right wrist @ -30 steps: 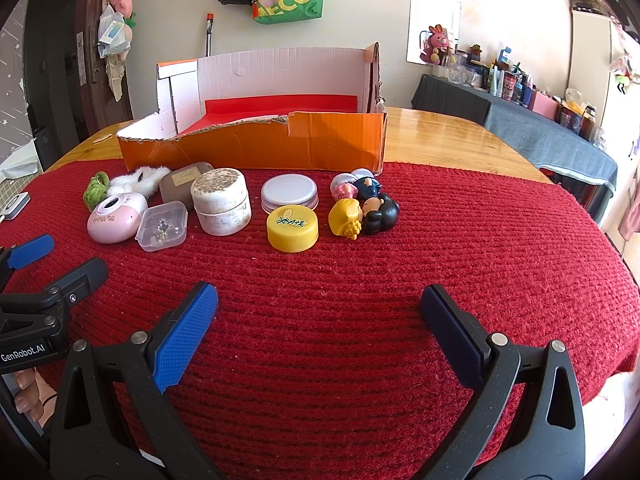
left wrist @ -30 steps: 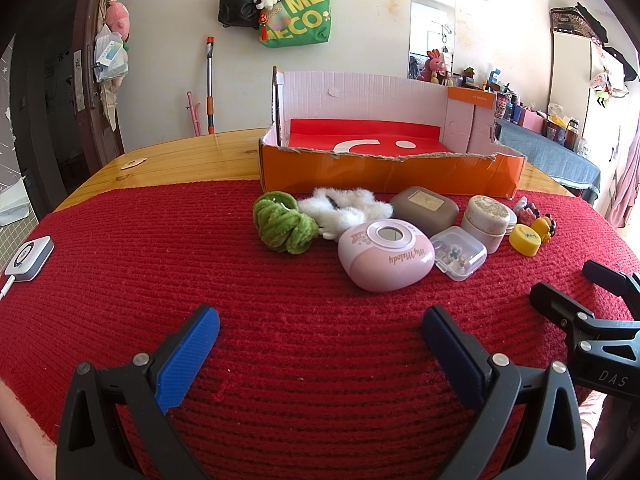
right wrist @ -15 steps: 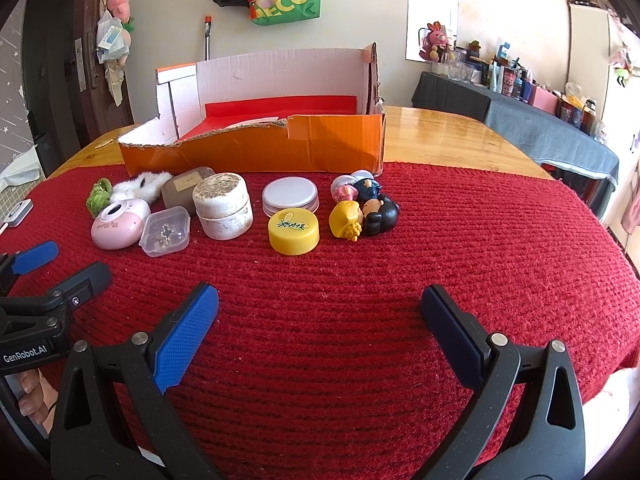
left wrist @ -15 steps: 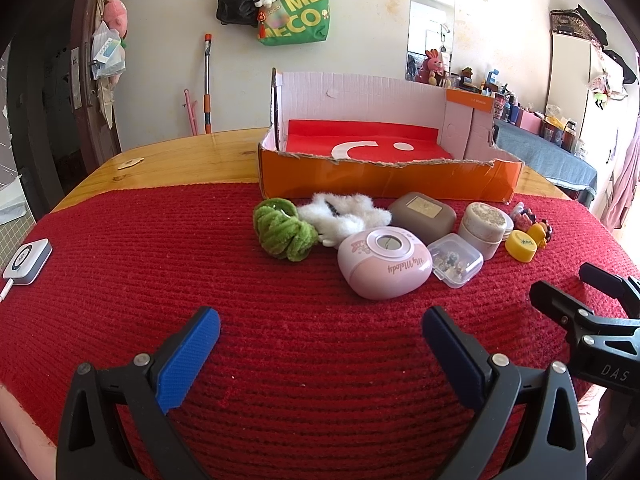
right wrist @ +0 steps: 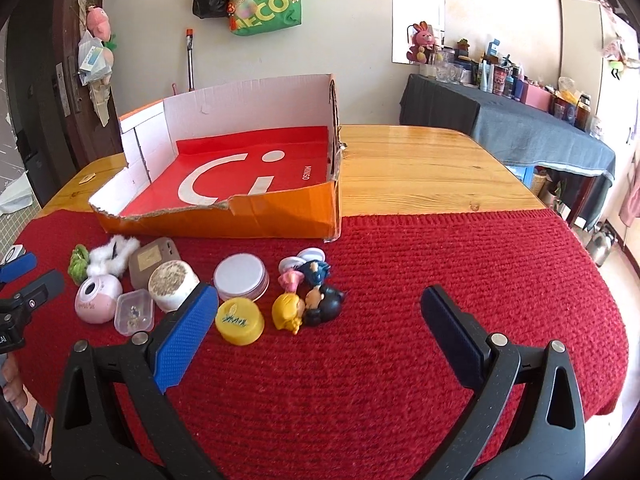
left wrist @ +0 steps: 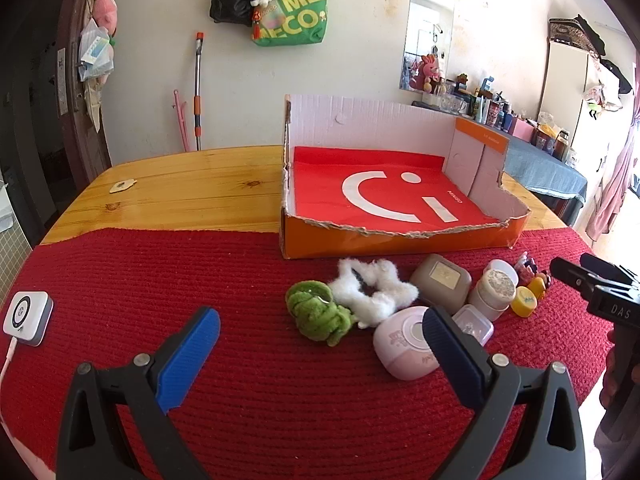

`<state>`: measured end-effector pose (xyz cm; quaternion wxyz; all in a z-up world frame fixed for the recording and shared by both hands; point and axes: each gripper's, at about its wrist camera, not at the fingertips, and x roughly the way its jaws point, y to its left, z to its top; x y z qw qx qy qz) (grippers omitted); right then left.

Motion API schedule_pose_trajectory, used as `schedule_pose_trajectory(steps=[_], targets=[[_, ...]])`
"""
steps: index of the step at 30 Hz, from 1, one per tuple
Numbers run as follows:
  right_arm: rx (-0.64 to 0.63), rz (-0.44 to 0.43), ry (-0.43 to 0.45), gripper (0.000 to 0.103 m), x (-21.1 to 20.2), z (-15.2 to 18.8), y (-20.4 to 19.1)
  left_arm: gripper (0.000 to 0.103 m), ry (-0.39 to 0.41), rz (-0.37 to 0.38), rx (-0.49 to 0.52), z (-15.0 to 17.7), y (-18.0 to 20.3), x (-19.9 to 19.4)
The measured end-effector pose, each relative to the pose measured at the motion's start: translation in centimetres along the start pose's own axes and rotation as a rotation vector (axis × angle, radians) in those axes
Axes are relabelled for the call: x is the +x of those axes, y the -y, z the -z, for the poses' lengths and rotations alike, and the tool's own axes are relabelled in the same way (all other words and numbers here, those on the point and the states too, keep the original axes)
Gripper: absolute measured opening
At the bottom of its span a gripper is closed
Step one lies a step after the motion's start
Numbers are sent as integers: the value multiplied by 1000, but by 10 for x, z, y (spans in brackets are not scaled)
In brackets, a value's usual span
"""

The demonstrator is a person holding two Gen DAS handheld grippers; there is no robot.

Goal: Organize objects

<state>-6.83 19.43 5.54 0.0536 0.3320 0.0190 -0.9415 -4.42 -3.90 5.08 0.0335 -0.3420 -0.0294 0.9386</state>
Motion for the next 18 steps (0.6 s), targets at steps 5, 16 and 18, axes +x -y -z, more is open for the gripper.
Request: schedule_pose_trajectory(steps=[5,16,18], targets=[[-2,20,-62,103,8,-17,22,103,-74,2,8,-9,-18,16],[-8,-13,-207,103,36,-5,38,103,-182,28,74,-6,-24,48],[-9,-18,-214,103,37,-5,39,103,-186,30,82,-7,-26,51]])
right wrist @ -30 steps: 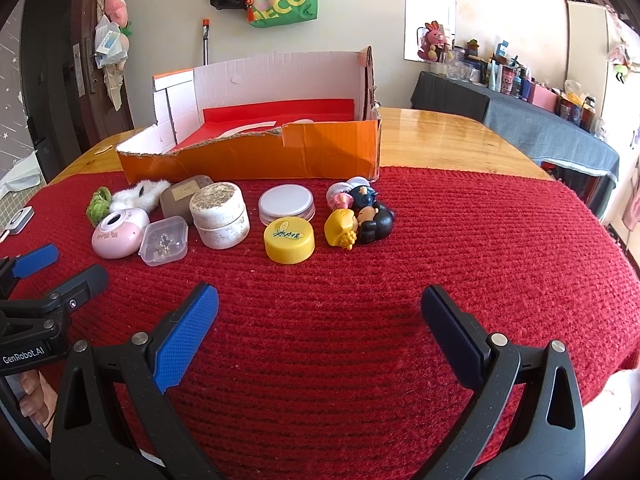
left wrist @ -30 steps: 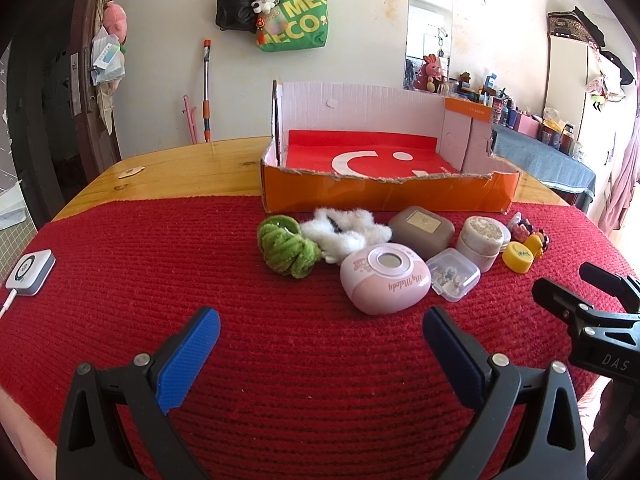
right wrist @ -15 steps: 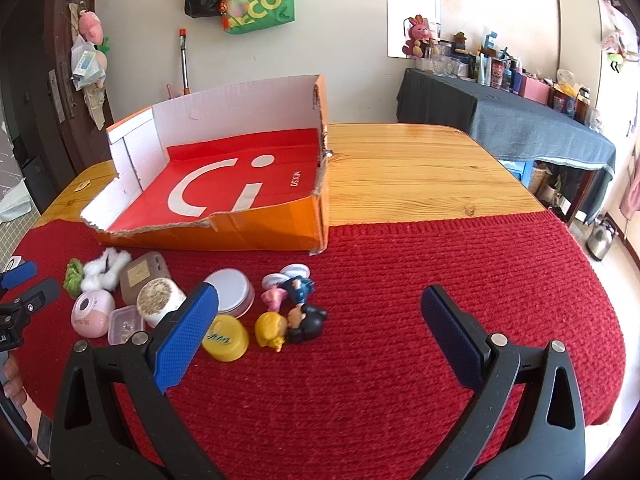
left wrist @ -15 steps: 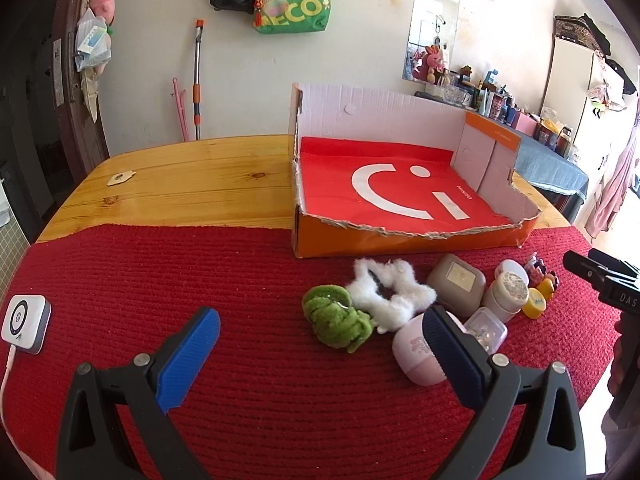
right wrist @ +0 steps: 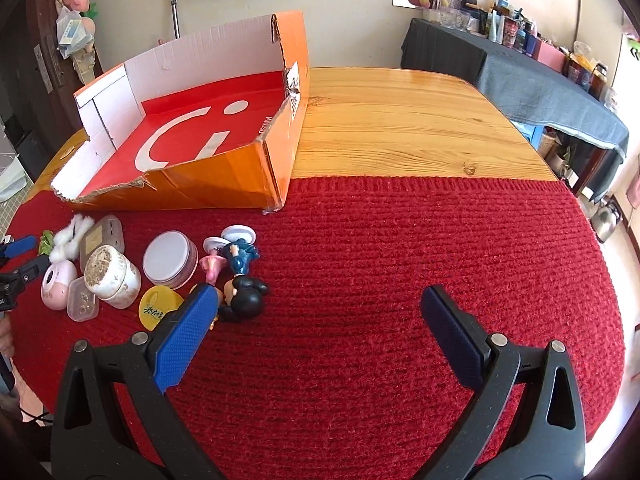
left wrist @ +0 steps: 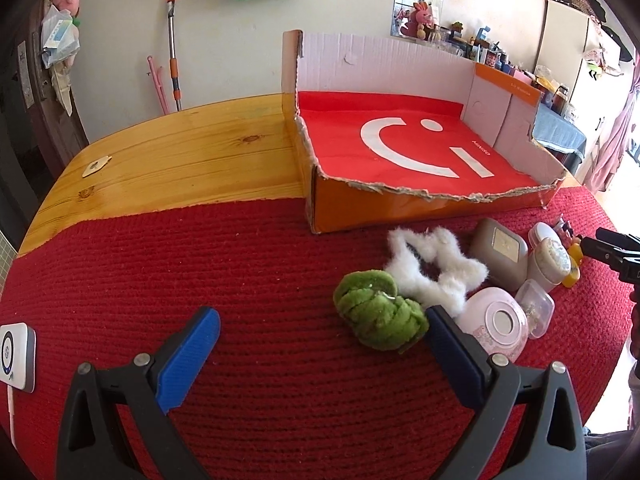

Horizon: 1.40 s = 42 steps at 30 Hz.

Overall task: Organize objects
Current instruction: 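Grasp the green scrunchie with the left tool while the right tool grasps the blue-capped figurine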

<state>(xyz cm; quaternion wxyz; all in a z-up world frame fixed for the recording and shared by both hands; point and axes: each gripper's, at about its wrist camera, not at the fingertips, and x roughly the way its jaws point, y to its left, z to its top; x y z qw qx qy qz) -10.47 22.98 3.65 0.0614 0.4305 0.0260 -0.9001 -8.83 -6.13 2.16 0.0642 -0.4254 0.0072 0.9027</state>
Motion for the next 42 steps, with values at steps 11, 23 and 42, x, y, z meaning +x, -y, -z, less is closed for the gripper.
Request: schedule_pose_trajectory(steps=[11,23,42], targets=[[-78,14,-9,103,2,-5,-1,103,7,-64,138,-3,2,-3],[-167,22,-2,103,8,-11,-11,91,-6,0,140,-4,7,5],[-273,-220,-1,23,11,-16,-26,38,43,128,64,-11,3,-1]])
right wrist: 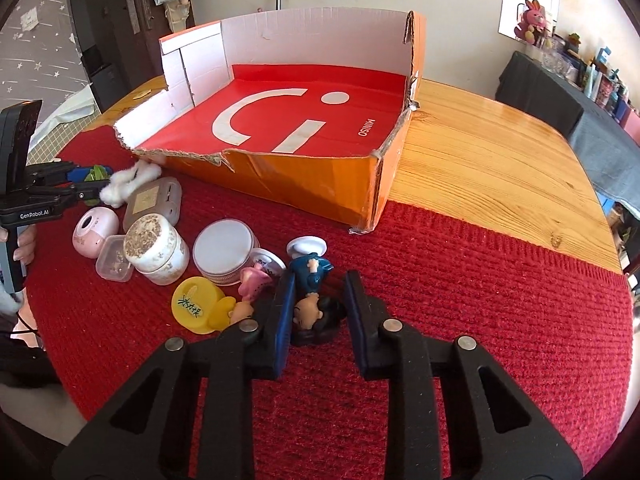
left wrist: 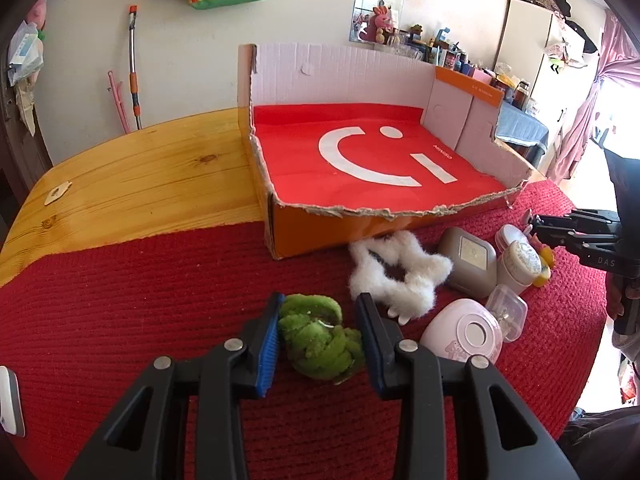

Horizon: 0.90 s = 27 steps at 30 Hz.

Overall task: Organize objects
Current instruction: 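Grasp the green scrunchie with the left tool while the right tool grasps the blue-capped figurine, then carry the green scrunchie into the orange box with the left tool while the right tool carries the figurine in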

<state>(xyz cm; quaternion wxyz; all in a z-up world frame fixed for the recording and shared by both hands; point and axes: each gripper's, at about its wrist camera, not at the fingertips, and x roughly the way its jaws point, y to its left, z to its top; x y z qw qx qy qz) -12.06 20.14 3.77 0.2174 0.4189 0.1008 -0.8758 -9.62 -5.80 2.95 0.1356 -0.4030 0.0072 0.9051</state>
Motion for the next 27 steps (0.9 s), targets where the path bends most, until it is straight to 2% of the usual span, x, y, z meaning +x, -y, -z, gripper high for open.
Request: schedule_pose_trajectory(steps=[5,8,11,20,27], targets=[[50,-27,95,23,-30,-9,-2,38,83,-11,5,-10,5,-31],[37,-21,147,23,-49,-19,-10,38,141,-20,32,-19,11,-51],[30,-8,190,23,-63,-29,-14,38,167,-20,50,-26,15,-60],[23,-8,206,23,-69,-43,-14,38,171,-5,63,-38,18,-59],[8,-17,176,23,-52,-74,-14,38,129,14,97,-68,17,-38]])
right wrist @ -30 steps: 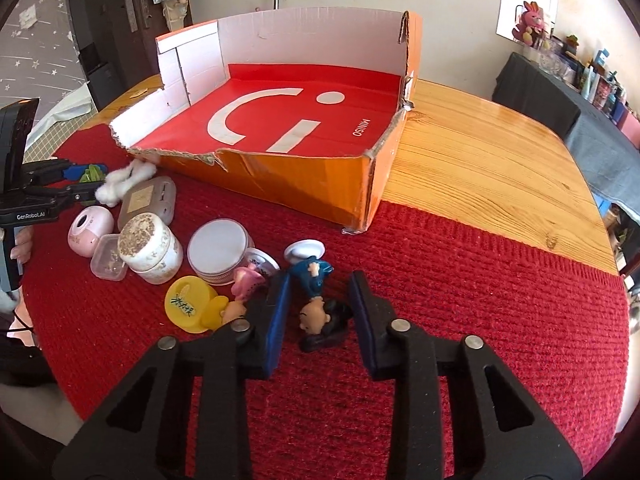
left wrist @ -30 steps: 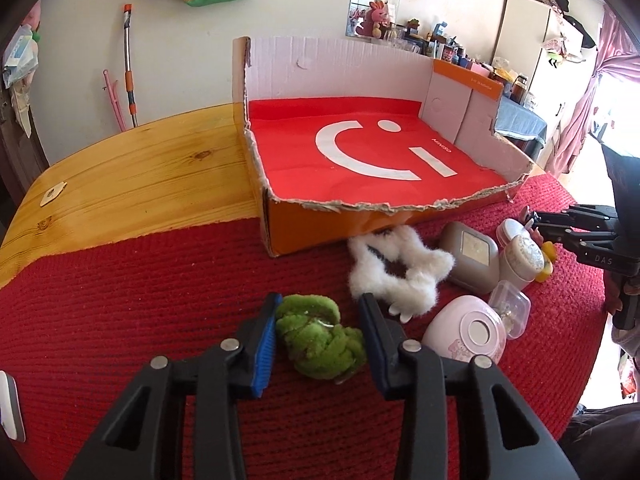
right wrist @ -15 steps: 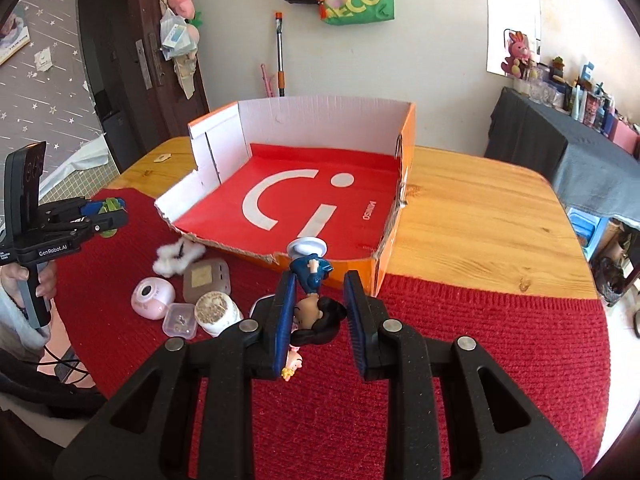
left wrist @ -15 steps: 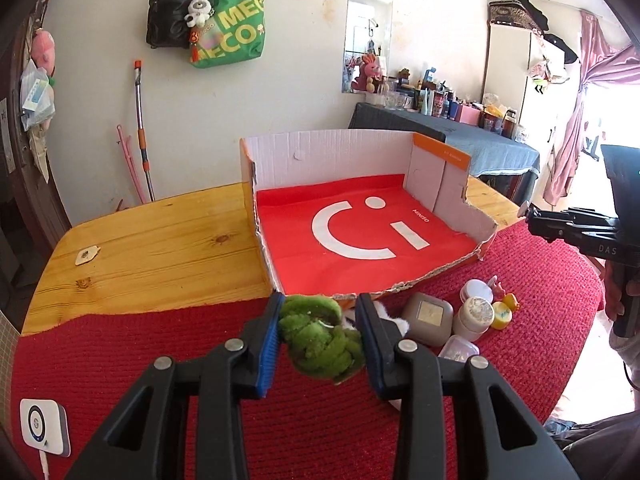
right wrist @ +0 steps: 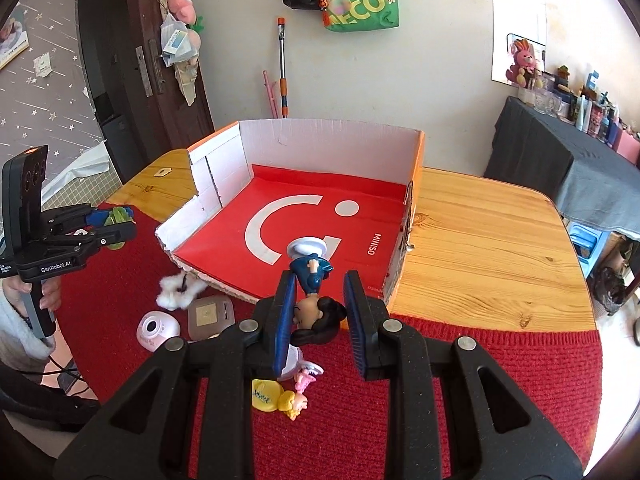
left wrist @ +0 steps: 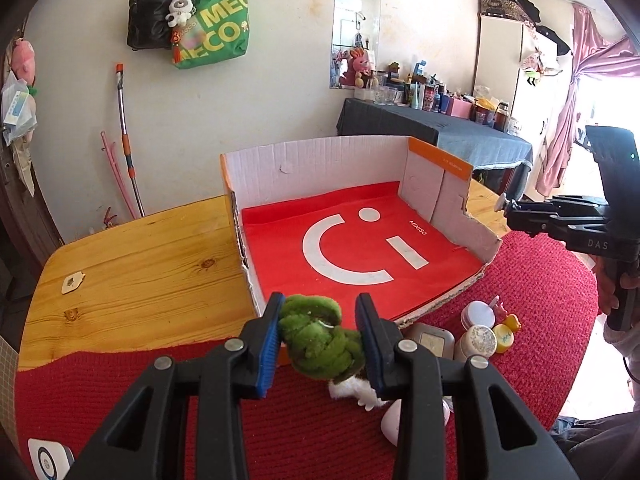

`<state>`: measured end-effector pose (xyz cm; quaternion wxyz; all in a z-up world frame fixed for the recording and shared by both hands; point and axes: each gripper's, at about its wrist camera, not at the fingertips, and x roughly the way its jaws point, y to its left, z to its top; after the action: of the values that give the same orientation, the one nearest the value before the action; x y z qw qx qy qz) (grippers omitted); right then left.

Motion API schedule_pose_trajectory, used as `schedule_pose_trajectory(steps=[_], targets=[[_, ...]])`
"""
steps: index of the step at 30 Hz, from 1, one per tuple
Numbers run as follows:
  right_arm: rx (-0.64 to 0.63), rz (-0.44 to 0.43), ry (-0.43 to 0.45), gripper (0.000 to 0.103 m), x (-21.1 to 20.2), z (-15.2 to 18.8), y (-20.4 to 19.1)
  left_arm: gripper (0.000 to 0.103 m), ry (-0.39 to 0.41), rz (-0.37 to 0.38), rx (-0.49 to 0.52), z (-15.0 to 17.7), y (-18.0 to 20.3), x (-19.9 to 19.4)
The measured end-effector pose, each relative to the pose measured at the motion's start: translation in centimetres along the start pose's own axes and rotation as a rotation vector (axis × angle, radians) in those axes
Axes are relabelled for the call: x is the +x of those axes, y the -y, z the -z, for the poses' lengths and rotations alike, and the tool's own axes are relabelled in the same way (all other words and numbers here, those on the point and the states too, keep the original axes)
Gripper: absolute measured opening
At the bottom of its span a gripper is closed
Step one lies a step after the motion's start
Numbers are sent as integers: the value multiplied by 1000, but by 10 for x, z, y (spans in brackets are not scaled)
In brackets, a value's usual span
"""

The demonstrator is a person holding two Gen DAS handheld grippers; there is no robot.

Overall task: Organize objects
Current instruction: 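Carry the green scrunchie into the orange box with the left tool while the right tool carries the figurine in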

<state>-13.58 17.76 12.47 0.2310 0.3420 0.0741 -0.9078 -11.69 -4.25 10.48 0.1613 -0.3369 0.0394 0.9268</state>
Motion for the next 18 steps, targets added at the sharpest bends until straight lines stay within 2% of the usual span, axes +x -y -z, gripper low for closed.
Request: schedule_pose_trajectory(steps=[7,12,18], targets=[[-48,17,-132,23,55,-24,2,38,-116,38,65,-18,-4,46],[-97,35,-254,23,95,-25,2,38,-210,48,122,-20,-4,78],[-131,42,-361,23,121,-22,5,38,-297,59,188,-19,-3,104]])
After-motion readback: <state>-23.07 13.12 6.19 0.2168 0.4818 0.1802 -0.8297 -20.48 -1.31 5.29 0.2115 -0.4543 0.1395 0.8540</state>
